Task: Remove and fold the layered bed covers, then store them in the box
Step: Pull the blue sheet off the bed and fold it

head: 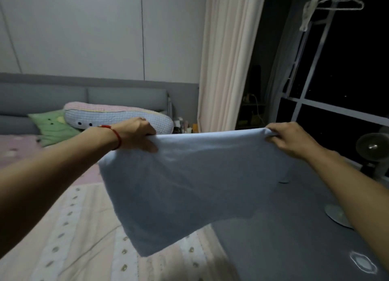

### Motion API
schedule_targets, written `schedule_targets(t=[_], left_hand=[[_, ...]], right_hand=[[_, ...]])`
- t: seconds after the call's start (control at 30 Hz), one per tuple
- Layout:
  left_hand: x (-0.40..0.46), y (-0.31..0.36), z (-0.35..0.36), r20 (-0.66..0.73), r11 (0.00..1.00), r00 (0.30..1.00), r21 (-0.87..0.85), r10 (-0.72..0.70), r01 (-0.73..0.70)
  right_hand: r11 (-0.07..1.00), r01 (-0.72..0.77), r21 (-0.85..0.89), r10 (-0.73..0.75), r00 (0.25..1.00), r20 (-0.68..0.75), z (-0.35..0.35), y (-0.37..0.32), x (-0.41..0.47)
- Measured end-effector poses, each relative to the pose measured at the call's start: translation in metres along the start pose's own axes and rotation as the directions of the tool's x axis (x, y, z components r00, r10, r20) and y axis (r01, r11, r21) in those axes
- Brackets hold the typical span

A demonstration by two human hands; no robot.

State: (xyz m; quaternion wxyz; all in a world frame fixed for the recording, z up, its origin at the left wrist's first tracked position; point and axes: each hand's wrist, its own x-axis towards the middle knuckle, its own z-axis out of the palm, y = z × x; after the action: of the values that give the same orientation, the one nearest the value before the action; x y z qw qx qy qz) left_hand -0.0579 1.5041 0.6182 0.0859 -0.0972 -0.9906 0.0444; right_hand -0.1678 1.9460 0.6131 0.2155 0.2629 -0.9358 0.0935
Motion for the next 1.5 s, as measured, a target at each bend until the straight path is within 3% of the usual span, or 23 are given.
schedule_targets(t=[0.13,0.3,0.47,0.6,0.7,0.8,0.9,1.0,1.1,1.2,1.33,1.43,1.5], left_hand=[[-0.096,-0.061,0.028,0.248,0.996,0.965,0.015,-0.087,0.086],[-0.195,-0.117,0.067,0.341,0.977,0.924,-0.057,-0.175,0.206],[-0.243,-0.154,0.065,0.296,0.952,0.941,-0.2,-0.165,0.23],[-0.256,-0.172,0.074,0.157,0.912,0.96,-0.307,-0.233,0.272],[-0.251,-0.187,0.09,0.077,0.911,0.958,-0.296,-0.275,0.286],[-0.243,-0.195,0.1,0.229,0.894,0.941,-0.317,-0.251,0.316],[-0.22,-0.201,0.11,0.474,0.871,0.837,-0.246,-0.274,0.425],[-0.19,-0.204,0.112,0.52,0.893,0.779,-0.069,-0.349,0.445],[-0.155,-0.207,0.112,0.392,0.872,0.799,0.017,-0.456,0.489],[-0.133,-0.224,0.117,0.172,0.838,0.825,0.006,-0.538,0.545],[-0.124,-0.24,0.124,-0.132,0.864,0.856,0.005,-0.499,0.504],[-0.138,-0.228,0.144,-0.219,0.847,0.826,-0.004,-0.519,0.531],[-0.161,-0.214,0.175,-0.207,0.81,0.789,-0.031,-0.578,0.585]], right_hand=[[0.988,0.15,0.029,-0.152,0.986,0.064,0.014,-0.09,0.008],[0.958,0.28,0.068,-0.288,0.945,0.156,0.034,-0.177,0.007],[0.965,0.244,0.098,-0.262,0.919,0.295,0.047,-0.21,-0.001],[0.988,0.098,0.119,-0.137,0.911,0.389,0.059,-0.202,-0.004],[0.984,0.019,0.176,-0.098,0.888,0.45,0.082,-0.191,0.004],[0.975,-0.008,0.222,-0.114,0.841,0.53,0.12,-0.19,0.018],[0.969,0.021,0.245,-0.16,0.811,0.563,0.17,-0.185,0.049],[0.969,0.047,0.243,-0.169,0.841,0.514,0.2,-0.179,0.082],[0.968,0.048,0.246,-0.151,0.895,0.419,0.226,-0.175,0.119],[0.97,0.012,0.242,-0.08,0.959,0.273,0.241,-0.177,0.148],[0.939,-0.011,0.344,-0.025,0.995,0.098,0.249,-0.174,0.167],[0.922,0.009,0.387,-0.031,0.998,0.051,0.266,-0.173,0.148],[0.915,0.008,0.404,-0.043,0.996,0.077,0.287,-0.176,0.117]])
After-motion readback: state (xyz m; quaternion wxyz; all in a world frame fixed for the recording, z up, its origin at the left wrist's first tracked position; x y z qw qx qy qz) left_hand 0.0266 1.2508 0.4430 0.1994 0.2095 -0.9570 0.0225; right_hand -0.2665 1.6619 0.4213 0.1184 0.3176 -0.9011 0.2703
